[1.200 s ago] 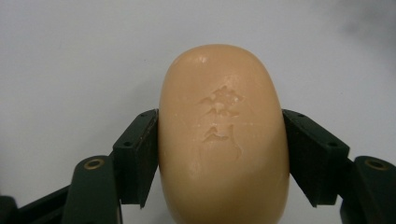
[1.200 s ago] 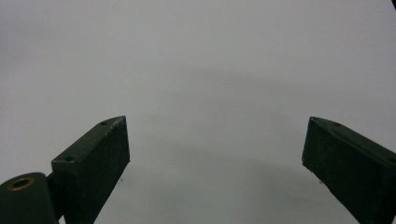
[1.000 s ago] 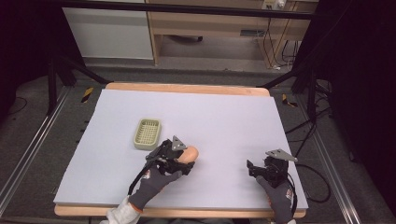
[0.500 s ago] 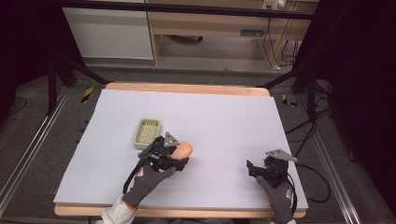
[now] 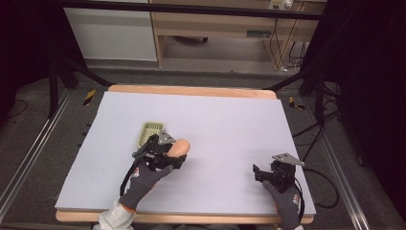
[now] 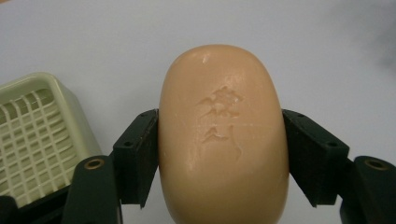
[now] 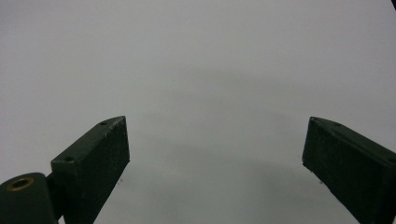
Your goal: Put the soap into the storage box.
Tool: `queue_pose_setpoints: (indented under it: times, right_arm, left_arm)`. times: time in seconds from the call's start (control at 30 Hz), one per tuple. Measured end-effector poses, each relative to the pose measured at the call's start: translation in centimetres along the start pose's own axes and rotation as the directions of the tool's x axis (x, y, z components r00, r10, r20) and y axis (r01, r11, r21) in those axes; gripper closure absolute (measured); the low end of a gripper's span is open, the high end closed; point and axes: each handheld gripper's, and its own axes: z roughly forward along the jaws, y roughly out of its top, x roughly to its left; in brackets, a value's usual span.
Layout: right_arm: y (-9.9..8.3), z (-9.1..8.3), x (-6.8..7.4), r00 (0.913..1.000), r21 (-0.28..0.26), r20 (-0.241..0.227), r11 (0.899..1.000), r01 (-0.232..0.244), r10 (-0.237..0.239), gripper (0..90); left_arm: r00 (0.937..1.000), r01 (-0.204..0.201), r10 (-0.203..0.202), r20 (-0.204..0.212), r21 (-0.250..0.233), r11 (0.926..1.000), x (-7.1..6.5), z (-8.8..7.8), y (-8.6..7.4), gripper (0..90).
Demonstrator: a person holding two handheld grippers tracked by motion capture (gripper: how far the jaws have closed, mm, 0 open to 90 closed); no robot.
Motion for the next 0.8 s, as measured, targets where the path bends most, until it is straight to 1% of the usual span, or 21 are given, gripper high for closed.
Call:
queue_pose_setpoints:
  times: [0.03, 0.07, 0.1, 0.3, 0.5, 0.6, 0.7, 0.8]
  right_arm:
    - [0.0, 0.0, 0.0, 1.0000, 0.000, 0.000, 1.000, 0.000, 0.000, 7.7]
    - [0.0, 0.0, 0.0, 1.0000, 0.000, 0.000, 1.000, 0.000, 0.000, 7.7]
    - [0.0, 0.0, 0.0, 1.0000, 0.000, -0.001, 1.000, -0.001, 0.001, 7.7]
    - [0.0, 0.0, 0.0, 1.0000, 0.001, 0.000, 1.000, -0.001, 0.001, 7.7]
    - [0.0, 0.0, 0.1, 1.0000, 0.003, -0.003, 1.000, -0.004, 0.004, 7.6]
    - [0.0, 0.1, 0.1, 1.0000, 0.003, -0.002, 1.000, -0.003, 0.003, 7.6]
    - [0.0, 0.1, 0.1, 1.0000, 0.003, -0.002, 1.000, -0.003, 0.003, 7.6]
    - [0.0, 0.1, 0.1, 1.0000, 0.003, -0.003, 1.000, -0.002, 0.002, 7.6]
  left_arm:
    - [1.0000, -0.001, 0.001, -0.002, 0.003, 1.0000, 0.2, -0.1, 0.0, 31.5]
    - [1.0000, 0.007, -0.007, -0.005, -0.004, 1.0000, 0.3, -0.1, 0.0, 31.5]
    - [0.9999, 0.004, -0.004, -0.011, -0.002, 1.0000, 0.5, -0.2, 0.0, 31.5]
    - [0.9990, 0.024, -0.025, -0.036, -0.010, 0.9997, 1.3, -0.4, 0.0, 31.5]
    - [0.9978, 0.042, -0.043, -0.051, -0.018, 0.9989, 2.1, -0.5, 0.1, 31.6]
    - [0.9970, 0.042, -0.044, -0.065, -0.018, 0.9989, 2.6, -0.7, 0.2, 31.6]
    - [0.9954, 0.062, -0.065, -0.071, -0.033, 0.9975, 3.1, -0.7, 0.2, 31.6]
    - [0.9940, 0.070, -0.072, -0.082, -0.035, 0.9969, 3.6, -0.7, 0.2, 31.6]
